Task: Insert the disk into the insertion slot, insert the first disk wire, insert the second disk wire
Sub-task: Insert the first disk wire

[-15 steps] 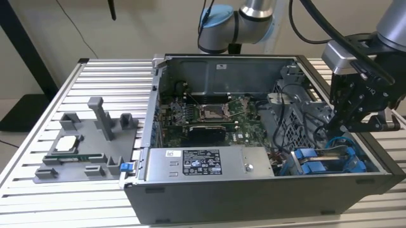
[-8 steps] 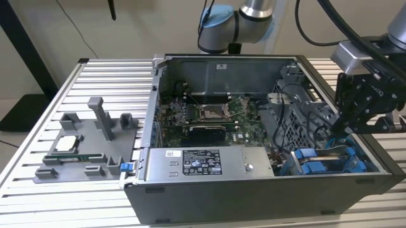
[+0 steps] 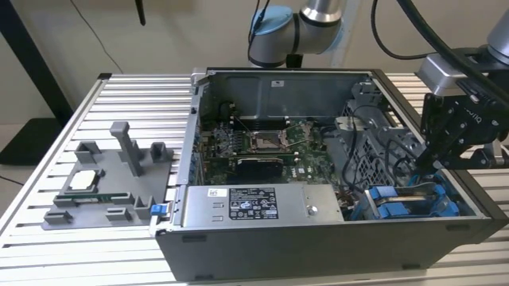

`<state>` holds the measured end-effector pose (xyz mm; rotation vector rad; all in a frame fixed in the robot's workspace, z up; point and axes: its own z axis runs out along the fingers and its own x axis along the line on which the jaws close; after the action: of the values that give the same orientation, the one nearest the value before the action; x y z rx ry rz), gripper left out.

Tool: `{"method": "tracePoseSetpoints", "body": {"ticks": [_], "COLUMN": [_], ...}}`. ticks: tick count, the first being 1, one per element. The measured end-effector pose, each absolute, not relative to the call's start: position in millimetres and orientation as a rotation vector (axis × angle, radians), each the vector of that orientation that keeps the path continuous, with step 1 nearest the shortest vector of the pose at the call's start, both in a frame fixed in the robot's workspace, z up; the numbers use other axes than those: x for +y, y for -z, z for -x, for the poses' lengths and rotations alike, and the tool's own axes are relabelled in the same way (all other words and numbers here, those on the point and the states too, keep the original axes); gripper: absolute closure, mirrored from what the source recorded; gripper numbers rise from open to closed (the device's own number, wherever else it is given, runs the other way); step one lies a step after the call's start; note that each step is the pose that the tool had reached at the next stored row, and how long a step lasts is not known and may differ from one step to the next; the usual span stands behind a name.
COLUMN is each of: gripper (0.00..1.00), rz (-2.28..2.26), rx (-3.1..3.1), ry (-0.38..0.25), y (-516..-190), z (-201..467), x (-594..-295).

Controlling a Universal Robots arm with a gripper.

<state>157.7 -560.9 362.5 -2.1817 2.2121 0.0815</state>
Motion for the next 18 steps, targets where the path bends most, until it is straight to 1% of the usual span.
{"method": "tracePoseSetpoints", "body": {"ticks": [18], "gripper": [1.00], "rz": [2.182], "rx": [2.211], "ry": [-0.082], "y": [-355.7], "z": [-158.9], "x": [-568.6]}}
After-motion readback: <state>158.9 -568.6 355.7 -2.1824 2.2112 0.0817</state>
